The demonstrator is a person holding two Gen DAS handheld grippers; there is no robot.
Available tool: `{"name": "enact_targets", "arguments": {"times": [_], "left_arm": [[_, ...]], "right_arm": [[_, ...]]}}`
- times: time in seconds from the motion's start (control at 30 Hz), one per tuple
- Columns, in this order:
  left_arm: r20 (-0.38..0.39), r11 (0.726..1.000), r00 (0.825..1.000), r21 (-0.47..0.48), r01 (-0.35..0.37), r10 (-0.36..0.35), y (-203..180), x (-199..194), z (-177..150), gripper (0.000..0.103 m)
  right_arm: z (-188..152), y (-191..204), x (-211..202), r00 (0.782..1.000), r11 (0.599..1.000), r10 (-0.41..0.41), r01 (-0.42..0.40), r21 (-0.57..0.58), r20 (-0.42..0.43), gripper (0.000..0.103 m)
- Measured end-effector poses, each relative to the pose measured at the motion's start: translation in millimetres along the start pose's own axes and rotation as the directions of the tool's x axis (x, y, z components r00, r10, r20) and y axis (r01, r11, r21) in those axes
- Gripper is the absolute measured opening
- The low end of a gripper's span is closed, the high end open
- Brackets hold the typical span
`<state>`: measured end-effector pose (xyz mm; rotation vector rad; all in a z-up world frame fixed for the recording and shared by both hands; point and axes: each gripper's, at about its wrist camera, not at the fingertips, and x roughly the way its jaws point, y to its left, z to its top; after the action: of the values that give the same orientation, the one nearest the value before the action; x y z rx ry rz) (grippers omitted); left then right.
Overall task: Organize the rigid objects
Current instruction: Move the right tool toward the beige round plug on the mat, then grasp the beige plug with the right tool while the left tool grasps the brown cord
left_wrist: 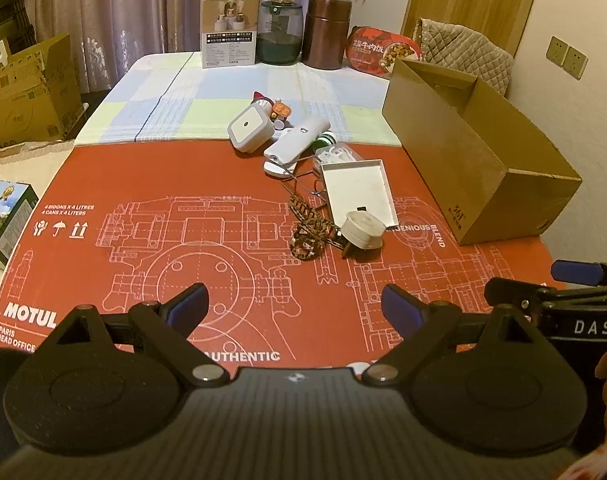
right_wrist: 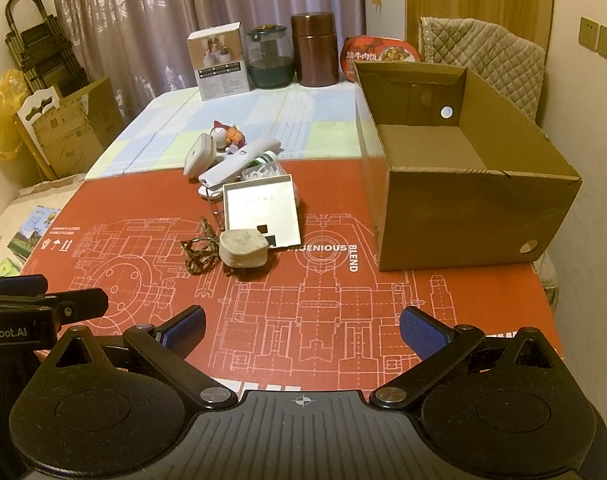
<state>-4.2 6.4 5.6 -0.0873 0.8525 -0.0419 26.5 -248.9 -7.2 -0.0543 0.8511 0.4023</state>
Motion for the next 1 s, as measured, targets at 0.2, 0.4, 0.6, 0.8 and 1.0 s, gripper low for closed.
{"name": "enact_targets", "arguments": {"times": [0.2, 0.4, 0.6, 0.8, 1.0], "left_arm": [[0.005, 1.0, 1.0, 0.019, -0.019, 0.019, 8.3, 17.4, 10.2, 0.09], [-0.004, 0.999, 1.0, 0.03, -0.017, 0.017, 21.6, 42.6, 24.7, 0.09], [-0.022, 0.998, 0.999, 0.053, 0.027, -0.026, 33.7, 69.5, 38.6, 0.09], [-0.027, 0.997, 0.999, 0.061, 0.039, -0.038, 43.0, 92.8, 50.4, 0.09], [-0.046, 0.996, 0.998, 0.069, 0.051, -0.048, 46.5, 110.4, 56.0, 0.09]], "right_arm": [[3.6, 2.5, 12.9, 0.999, 0.999, 0.031, -0.031, -0.01, 0.009, 0.101], [11.6, 7.7, 34.0, 0.996, 0.996, 0.082, -0.081, -0.032, 0.022, 0.1], [18.0, 15.2, 63.8, 0.992, 0.991, 0.121, -0.119, -0.063, 0.024, 0.099], [24.2, 20.4, 96.6, 0.986, 0.981, 0.168, -0.166, -0.099, 0.006, 0.087], [32.4, 23.3, 127.3, 0.978, 0.969, 0.207, -0.207, -0.137, -0.014, 0.077]]}}
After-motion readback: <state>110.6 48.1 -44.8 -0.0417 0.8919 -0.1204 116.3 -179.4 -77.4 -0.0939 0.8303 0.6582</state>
